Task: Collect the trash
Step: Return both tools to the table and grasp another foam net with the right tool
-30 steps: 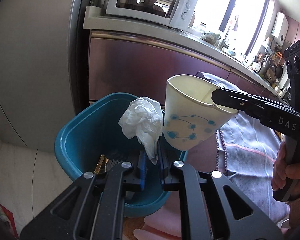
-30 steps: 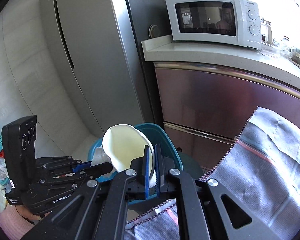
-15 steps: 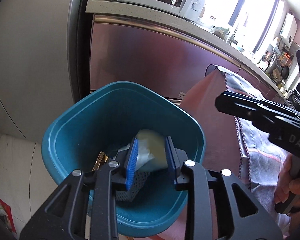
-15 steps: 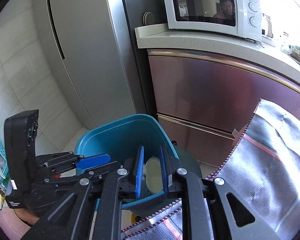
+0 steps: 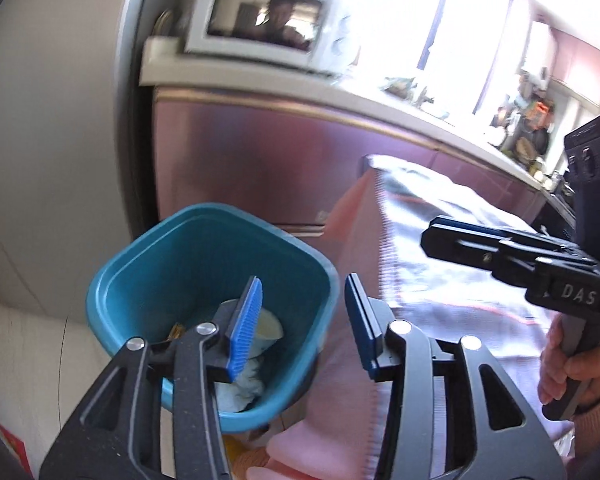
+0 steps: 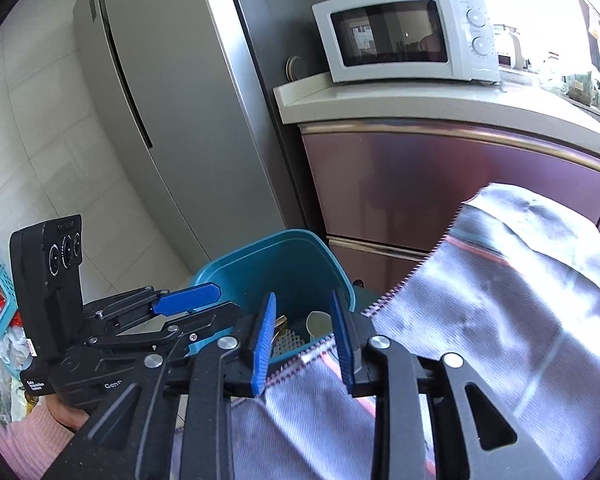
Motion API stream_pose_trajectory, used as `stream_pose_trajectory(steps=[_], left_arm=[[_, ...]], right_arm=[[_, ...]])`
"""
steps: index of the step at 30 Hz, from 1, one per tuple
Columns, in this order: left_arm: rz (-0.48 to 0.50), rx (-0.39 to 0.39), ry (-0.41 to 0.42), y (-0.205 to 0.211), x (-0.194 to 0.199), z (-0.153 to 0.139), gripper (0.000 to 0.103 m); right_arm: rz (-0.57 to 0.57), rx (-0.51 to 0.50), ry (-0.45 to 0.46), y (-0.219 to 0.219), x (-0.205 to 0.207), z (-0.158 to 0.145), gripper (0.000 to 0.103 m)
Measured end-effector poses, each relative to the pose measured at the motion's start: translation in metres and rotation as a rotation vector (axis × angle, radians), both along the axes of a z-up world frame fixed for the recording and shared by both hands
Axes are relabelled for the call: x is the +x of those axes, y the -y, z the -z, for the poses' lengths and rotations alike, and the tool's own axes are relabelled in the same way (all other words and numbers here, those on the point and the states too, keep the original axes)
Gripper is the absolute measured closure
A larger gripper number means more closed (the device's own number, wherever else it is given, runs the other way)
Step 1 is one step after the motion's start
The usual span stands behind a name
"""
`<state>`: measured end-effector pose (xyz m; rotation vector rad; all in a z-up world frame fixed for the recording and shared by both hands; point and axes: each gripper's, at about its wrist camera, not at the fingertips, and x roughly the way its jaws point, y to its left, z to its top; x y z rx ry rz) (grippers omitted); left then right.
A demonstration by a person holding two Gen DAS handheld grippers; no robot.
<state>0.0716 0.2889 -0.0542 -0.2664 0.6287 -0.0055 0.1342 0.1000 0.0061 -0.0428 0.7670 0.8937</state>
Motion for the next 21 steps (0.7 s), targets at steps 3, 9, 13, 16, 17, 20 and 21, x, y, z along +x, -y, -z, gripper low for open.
stream_pose_trajectory(steps=[3, 9, 13, 16, 17, 20, 21], left_arm=[[0.067, 0.006, 0.043, 0.025, -0.006, -0.015, 0.056], [0.222, -0.019, 0.095, 0.082, -0.01, -0.034, 0.054], [0.33, -0.059, 0.099, 0.129, -0.01, -0.034, 0.052], [0.406, -0.077, 0.088, 0.164, -0.01, -0.031, 0.051], [0.43, -0.081, 0.082, 0.176, -0.01, -0.031, 0.051], [0.499, -0.083, 0.069, 0.21, -0.008, -0.028, 0.051], [0.518, -0.084, 0.065, 0.222, -0.008, -0.027, 0.051]], right_arm=[[0.023, 0.03, 0.018, 0.026, -0.013, -0.01, 0.068], [0.098, 0.064, 0.024, 0.089, -0.031, -0.021, 0.061], [0.191, 0.074, 0.031, 0.138, -0.045, -0.024, 0.061], [0.266, 0.069, 0.033, 0.174, -0.054, -0.022, 0.06], [0.29, 0.064, 0.033, 0.186, -0.057, -0.021, 0.06], [0.361, 0.058, 0.026, 0.221, -0.064, -0.018, 0.06], [0.385, 0.056, 0.024, 0.232, -0.065, -0.016, 0.06]])
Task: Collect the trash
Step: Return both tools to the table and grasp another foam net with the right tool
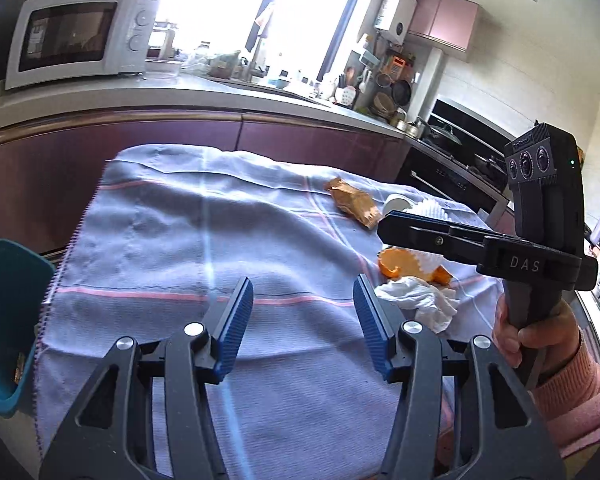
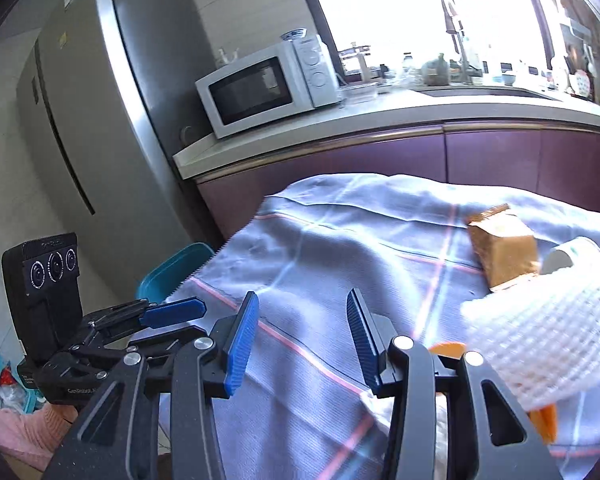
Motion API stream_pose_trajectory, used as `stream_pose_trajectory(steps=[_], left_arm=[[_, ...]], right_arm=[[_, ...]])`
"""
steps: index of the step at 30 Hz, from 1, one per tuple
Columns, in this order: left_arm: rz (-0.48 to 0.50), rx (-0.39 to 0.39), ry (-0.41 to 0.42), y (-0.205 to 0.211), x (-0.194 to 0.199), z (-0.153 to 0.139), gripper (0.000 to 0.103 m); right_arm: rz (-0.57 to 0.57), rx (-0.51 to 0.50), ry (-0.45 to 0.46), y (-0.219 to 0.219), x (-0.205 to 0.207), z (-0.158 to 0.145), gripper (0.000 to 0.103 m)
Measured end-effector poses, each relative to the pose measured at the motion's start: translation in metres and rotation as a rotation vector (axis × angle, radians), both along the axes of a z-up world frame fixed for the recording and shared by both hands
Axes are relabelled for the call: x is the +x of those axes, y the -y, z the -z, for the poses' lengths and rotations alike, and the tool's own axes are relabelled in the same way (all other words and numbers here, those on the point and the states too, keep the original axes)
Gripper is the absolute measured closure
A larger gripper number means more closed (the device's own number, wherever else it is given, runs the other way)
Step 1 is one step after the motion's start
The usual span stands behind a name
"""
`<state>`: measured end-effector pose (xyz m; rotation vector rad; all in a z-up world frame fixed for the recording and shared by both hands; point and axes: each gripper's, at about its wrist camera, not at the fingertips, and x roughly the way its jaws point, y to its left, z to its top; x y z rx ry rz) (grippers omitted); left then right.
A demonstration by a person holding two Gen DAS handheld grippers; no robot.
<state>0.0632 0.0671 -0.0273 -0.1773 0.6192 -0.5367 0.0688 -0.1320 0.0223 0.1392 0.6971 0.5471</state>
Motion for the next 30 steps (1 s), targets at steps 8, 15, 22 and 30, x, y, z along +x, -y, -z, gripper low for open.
stream_pose_trajectory(steps=[8, 15, 22, 30], left_arm=[[0.123, 0.02, -0.021, 0.064, 0.004, 0.005, 0.05], [0.198, 0.05, -0.034, 0.104, 0.005, 0.012, 0.049], [0.234, 0.067, -0.045, 0.127, 0.006, 0.014, 0.049], [0.251, 0.092, -0.042, 0.14, 0.006, 0.016, 0.046]], right_arm=[[0.159, 0.03, -0.02, 0.075, -0.014, 0.01, 0.059], [0.217, 0.045, -0.026, 0.103, -0.021, 0.015, 0.059], [0.25, 0.057, -0.024, 0.119, -0.025, 0.019, 0.059], [0.298, 0.073, -0.027, 0.141, -0.029, 0.021, 0.059]])
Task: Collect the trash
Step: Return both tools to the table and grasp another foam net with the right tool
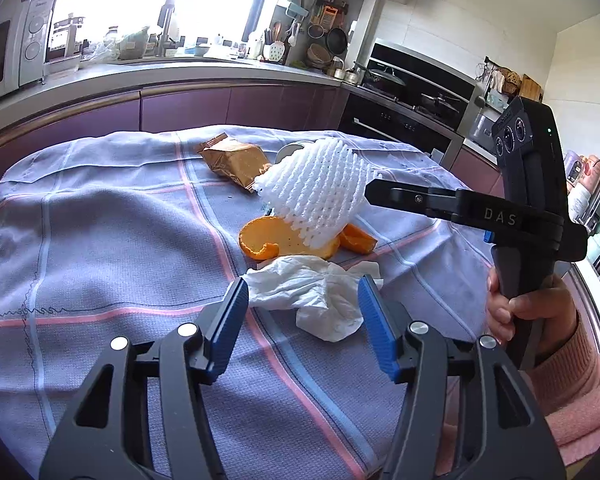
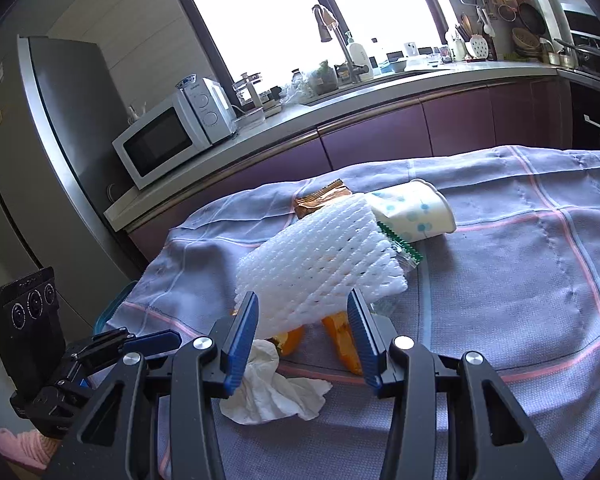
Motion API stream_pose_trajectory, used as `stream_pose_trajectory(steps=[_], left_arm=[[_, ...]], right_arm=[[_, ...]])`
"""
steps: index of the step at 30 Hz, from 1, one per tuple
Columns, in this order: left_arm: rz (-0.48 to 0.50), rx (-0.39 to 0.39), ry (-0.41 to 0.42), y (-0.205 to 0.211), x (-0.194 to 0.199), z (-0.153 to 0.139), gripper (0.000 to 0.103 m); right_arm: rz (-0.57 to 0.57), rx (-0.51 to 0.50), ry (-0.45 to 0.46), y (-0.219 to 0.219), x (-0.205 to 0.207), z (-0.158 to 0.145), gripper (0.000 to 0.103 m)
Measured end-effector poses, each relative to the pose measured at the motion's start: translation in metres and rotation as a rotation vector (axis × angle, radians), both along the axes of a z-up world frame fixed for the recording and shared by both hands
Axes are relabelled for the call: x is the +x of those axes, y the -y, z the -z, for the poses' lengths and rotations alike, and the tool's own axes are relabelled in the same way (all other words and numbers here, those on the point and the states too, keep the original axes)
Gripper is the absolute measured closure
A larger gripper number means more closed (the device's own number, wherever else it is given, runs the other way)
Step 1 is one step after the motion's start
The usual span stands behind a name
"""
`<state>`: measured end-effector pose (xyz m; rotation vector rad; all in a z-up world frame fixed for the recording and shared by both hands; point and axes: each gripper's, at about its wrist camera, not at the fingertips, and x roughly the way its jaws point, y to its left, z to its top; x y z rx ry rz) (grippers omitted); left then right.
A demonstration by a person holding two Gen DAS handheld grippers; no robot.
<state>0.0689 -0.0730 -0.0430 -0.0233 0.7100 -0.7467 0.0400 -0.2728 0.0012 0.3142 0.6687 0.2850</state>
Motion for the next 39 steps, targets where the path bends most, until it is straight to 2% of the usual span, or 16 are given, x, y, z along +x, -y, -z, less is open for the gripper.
stream_pose_trajectory(steps=[13, 27, 33, 35, 38, 39], left_arm=[[0.007, 0.063, -0.009, 0.021, 0.005, 0.009, 0.046], [0.026, 0.099, -0.061, 0.039, 0.015, 0.019, 0.048], [0.037, 0.115, -0.09, 0.043, 0.017, 0.026, 0.065], [0.038, 0.108, -0.096, 0.042, 0.017, 0.026, 0.073], [0.04, 0.094, -0.105, 0.04, 0.018, 0.026, 0.079], [0.041, 0.091, -0.105, 0.04, 0.018, 0.026, 0.081]], right_arm=[[0.064, 0.03, -0.038, 0.026, 0.003, 0.012, 0.055], [0.04, 0.122, -0.063, 0.03, 0.024, 0.021, 0.055], [0.044, 0.194, -0.072, 0.036, 0.031, 0.026, 0.057], [0.043, 0.203, -0.072, 0.036, 0.031, 0.027, 0.065], [0.034, 0.22, -0.067, 0.036, 0.03, 0.026, 0.076], [0.033, 0.224, -0.063, 0.037, 0.029, 0.025, 0.076]])
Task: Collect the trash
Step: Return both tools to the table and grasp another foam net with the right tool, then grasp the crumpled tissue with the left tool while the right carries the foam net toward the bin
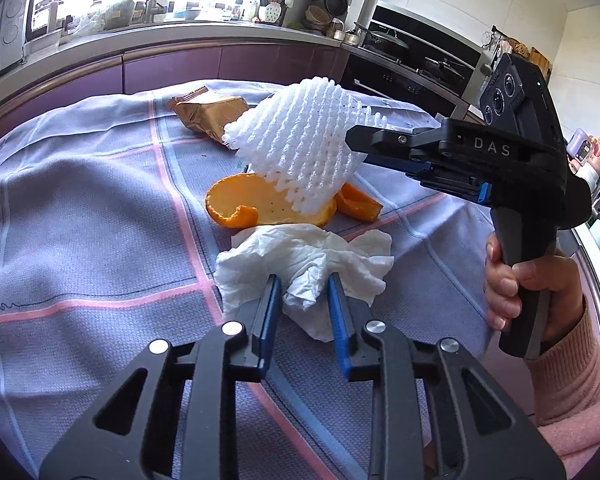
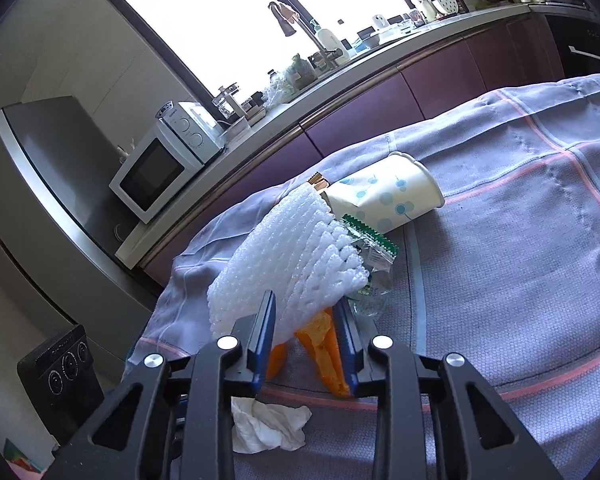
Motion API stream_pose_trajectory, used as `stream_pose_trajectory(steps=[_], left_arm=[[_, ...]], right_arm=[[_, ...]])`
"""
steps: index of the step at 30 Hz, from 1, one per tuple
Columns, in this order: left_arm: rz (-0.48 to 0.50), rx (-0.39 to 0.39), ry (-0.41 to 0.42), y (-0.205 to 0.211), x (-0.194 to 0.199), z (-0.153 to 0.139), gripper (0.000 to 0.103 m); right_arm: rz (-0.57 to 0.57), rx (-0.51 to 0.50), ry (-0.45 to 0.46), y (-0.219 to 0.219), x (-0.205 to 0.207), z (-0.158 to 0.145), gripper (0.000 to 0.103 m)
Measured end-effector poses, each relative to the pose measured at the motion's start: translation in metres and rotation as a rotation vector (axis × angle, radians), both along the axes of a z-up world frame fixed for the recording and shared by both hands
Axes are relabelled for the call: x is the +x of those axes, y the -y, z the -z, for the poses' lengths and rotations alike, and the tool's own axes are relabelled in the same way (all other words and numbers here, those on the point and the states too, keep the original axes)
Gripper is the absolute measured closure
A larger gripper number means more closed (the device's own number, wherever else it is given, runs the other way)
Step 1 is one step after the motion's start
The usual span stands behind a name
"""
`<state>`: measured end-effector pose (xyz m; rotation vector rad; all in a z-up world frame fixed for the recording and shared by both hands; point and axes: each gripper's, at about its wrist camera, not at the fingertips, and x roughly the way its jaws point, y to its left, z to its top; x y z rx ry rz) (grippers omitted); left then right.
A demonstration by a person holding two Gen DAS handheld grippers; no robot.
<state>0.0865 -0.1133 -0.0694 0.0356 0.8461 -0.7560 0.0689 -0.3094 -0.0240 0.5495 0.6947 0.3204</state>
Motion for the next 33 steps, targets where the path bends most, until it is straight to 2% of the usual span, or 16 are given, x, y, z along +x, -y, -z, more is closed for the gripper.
stream_pose_trajectory(steps=[2, 8, 14, 24, 33], left_arm=[[0.003, -0.008, 0.001, 0.0, -0.001, 0.0, 0.09], [0.014, -0.021, 0.025, -0.004, -0.009, -0.008, 0.093], [-0.016, -0.046, 0.054, -0.025, -0.014, -0.02, 0.093], [-0.141, -0.068, 0.108, -0.083, -0.024, -0.042, 0.093], [-0.265, -0.09, 0.152, -0.14, -0.028, -0.062, 0.093]], right_arm=[[-0.009, 0.011, 0.007, 0.0, -0.001, -0.001, 0.086], [-0.026, 0.013, 0.041, -0.004, -0.005, -0.011, 0.093], [-0.045, 0.005, 0.082, -0.012, -0.008, -0.024, 0.093], [-0.105, 0.012, 0.136, -0.034, -0.005, -0.042, 0.093], [-0.21, 0.016, 0.159, -0.076, 0.01, -0.053, 0.093]])
